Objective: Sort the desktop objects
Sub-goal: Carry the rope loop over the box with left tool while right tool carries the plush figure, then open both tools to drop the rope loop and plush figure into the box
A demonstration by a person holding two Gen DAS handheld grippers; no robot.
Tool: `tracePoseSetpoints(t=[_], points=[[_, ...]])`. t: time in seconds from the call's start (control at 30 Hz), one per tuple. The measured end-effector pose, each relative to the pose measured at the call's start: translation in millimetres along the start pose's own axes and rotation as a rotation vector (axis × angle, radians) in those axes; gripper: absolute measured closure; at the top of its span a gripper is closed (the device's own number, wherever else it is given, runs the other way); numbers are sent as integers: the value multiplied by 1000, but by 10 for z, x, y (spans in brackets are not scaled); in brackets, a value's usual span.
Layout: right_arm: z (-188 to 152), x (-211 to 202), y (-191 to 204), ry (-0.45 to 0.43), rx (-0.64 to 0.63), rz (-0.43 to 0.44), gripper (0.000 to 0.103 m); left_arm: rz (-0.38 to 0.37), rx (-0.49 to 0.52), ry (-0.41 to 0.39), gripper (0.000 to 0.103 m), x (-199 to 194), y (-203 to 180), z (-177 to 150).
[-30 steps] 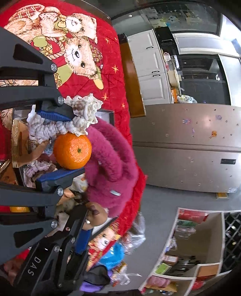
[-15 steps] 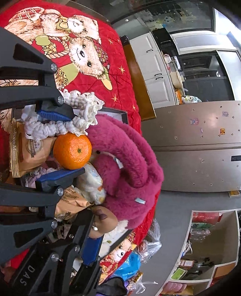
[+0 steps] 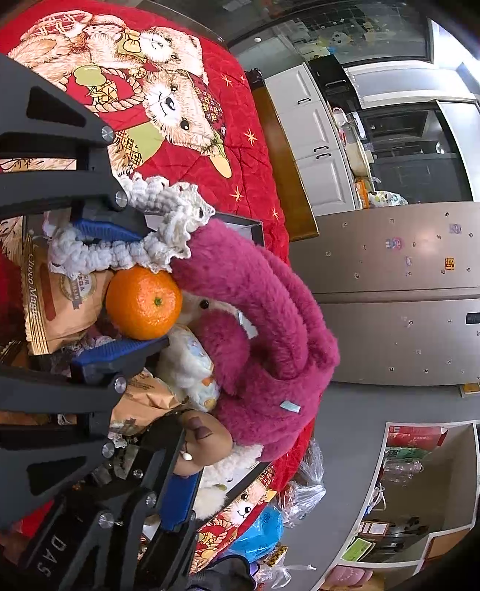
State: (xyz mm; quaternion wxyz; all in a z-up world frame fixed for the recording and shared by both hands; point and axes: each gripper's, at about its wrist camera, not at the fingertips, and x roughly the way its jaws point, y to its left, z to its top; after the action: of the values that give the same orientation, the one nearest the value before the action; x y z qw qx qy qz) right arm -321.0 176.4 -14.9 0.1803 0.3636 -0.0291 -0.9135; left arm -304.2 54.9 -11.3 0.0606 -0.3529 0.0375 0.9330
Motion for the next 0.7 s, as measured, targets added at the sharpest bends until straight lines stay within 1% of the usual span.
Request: tracePoseSetpoints(t=[0.1, 0.17, 0.2, 0.23, 0.33, 0.37, 0.4, 0.47, 0.5, 0.6, 0.7], points=[[-8, 8, -4, -1, 2, 2, 69, 11, 2, 8, 53, 10, -2, 2], [-7, -1, -16, -4, 16, 18, 69, 9, 2, 18, 51, 16, 3, 3], [-7, -13, -29, -8, 26, 28, 69, 10, 7, 20, 49, 14, 1, 5], [-3, -19, -43, -11, 37, 35, 69, 11, 9, 21, 44, 11, -5, 6], [2, -41, -49, -16, 45, 38, 60, 28, 19, 14, 40, 4, -32, 8], [3, -45, -43, -17, 46, 41, 54, 33, 22, 13, 36, 6, -38, 9], [8, -47, -32, -16, 45, 46, 47, 44, 26, 12, 35, 6, -41, 7], [16, -58, 6, -21, 37, 54, 39, 47, 23, 2, 32, -5, -29, 8], [13, -67, 33, -27, 29, 50, 36, 39, 16, -1, 32, -13, -13, 10], [20, -84, 76, -31, 16, 39, 33, -1, -9, -4, 32, -45, 31, 23], [29, -115, 63, -42, 34, 49, 29, -21, -15, -14, 31, -78, 42, 42]])
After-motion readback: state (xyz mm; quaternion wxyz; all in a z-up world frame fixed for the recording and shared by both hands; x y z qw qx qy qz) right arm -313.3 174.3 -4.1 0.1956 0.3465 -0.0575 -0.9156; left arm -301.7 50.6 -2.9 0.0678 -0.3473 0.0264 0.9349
